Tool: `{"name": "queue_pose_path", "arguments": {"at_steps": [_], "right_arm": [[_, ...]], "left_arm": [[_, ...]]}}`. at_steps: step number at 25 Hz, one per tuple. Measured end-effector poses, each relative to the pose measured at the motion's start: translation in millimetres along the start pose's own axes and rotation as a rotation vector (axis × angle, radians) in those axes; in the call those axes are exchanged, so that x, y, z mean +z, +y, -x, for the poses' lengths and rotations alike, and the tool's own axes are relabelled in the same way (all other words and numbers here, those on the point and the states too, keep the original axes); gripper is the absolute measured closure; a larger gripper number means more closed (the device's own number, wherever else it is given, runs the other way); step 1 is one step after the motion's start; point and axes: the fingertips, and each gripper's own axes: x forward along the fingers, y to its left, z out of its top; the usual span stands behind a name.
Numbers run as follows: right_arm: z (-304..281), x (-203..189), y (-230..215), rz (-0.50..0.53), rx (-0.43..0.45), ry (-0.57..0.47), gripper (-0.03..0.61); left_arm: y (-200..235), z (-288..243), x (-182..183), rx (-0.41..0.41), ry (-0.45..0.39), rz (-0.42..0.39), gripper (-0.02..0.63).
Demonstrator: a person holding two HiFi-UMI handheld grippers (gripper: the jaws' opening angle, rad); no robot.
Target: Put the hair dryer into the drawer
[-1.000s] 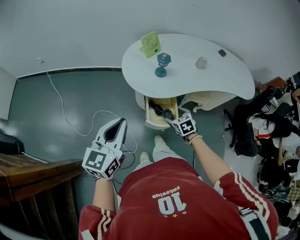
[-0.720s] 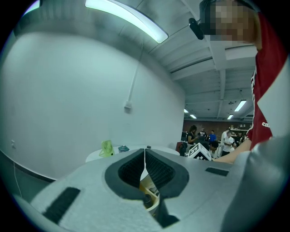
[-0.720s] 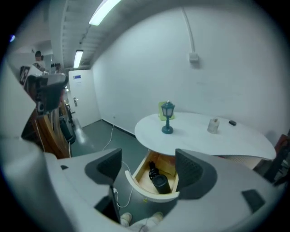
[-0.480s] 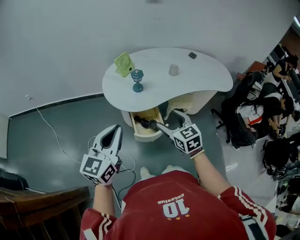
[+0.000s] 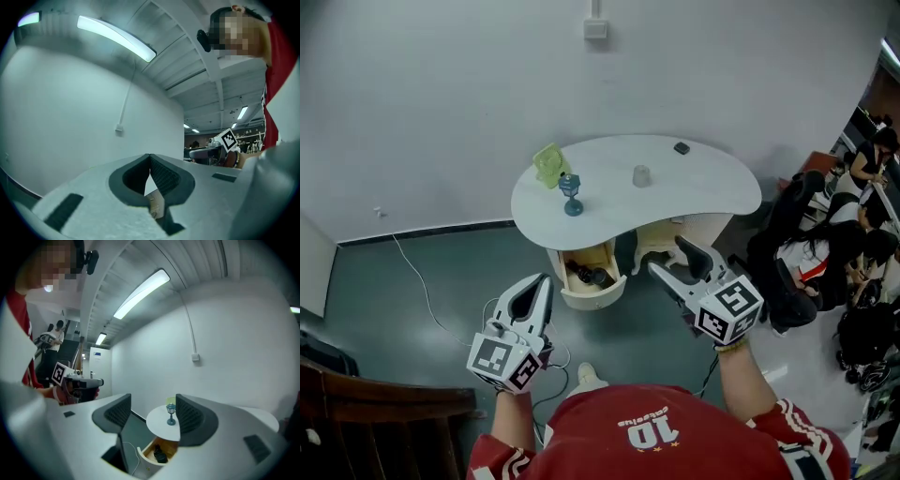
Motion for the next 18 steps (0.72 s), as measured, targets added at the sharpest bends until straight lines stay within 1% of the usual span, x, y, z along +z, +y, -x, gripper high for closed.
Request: {"name": "queue_pose_path", "arguments": {"at_steps": [1, 3, 7, 11, 14, 18], "right_arm": [[14.6, 4.4, 0.6, 0.005, 0.012, -0.013, 0.289], [42.6, 8.5, 1.0, 0.014, 0.031, -0.028, 0.335], [91.9, 9.6, -2.4, 0.045, 0.029, -0.034, 0.420], [133.3, 15.0, -5.8, 0.007, 0.036, -0.088, 0.529], [154.9, 16.8, -0.1, 0.006, 0.057, -0.119, 0.566], [176.3, 16.6, 12.2, 0.007, 0.085, -0.146, 0.575]], "left_arm": [[-13.9, 2.2, 2.8, 0.011, -0.008, 0.002, 0.623], [-42.1, 6.1, 6.3, 0.031, -0.020, -0.002, 0.623], [-101.0, 10.8, 12.0, 0.048, -0.028, -0.031, 0.623], [-155.6, 19.7, 17.4, 0.040, -0.032, -0.068, 0.623], [-182.9, 30.1, 19.6, 0.048, -0.037, -0.085, 0.623], [-209.0, 40.7, 20.2, 0.054, -0.031, -0.102, 0.623]]}}
